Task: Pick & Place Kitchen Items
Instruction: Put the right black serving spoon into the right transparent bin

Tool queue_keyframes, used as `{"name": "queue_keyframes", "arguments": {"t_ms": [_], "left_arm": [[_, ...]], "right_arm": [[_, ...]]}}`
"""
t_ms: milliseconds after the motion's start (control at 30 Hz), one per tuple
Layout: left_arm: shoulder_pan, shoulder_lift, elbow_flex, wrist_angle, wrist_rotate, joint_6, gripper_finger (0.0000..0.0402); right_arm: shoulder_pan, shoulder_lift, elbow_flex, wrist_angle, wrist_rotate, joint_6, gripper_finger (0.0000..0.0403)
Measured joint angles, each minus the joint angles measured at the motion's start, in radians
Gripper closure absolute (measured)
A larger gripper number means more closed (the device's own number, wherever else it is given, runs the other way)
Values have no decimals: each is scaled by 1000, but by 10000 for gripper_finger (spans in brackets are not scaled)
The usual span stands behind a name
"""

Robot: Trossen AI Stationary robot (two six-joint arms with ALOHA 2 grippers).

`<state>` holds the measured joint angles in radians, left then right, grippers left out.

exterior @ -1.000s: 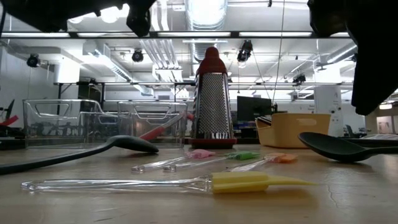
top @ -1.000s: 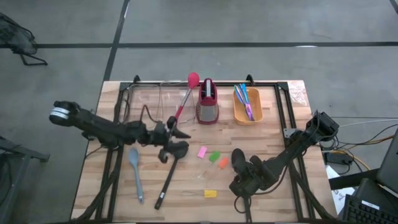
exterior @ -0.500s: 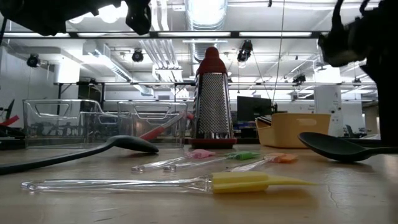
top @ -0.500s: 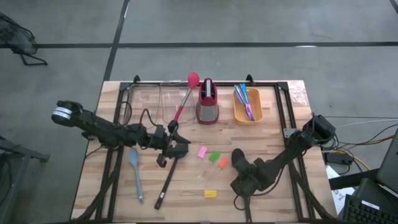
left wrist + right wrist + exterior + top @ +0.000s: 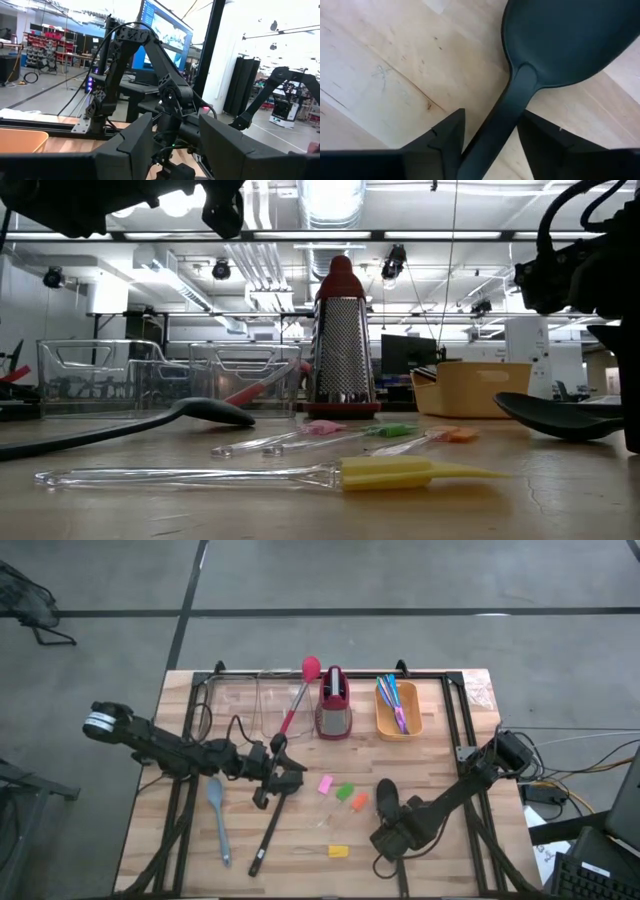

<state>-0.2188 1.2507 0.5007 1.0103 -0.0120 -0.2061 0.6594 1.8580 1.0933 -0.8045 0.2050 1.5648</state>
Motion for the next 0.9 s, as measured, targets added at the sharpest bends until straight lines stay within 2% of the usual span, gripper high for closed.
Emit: {"name": "queue_keyframes", "arguments": {"t_ms": [200,300,533,667,767,900], "left_arm": [[0,0,0,-1,0,5,232],[1,0,0,-13,0,4,232],[1,1,0,-17,3,52,232],[0,1,0,-26,31,89,232],[0,1,0,-37,53,95,232],[0,6,0,-71,68,122,232]], "right_arm": [[0,-6,-2,0,8,-42,308],[0,-12,-4,-4,55,-74,338],[-1,-86,-5,3,190,-118,338],[0,-177,-5,32,277,-191,329],[0,-247,-5,89,381,-266,327],[2,-325,-4,211,570,-434,334]]}}
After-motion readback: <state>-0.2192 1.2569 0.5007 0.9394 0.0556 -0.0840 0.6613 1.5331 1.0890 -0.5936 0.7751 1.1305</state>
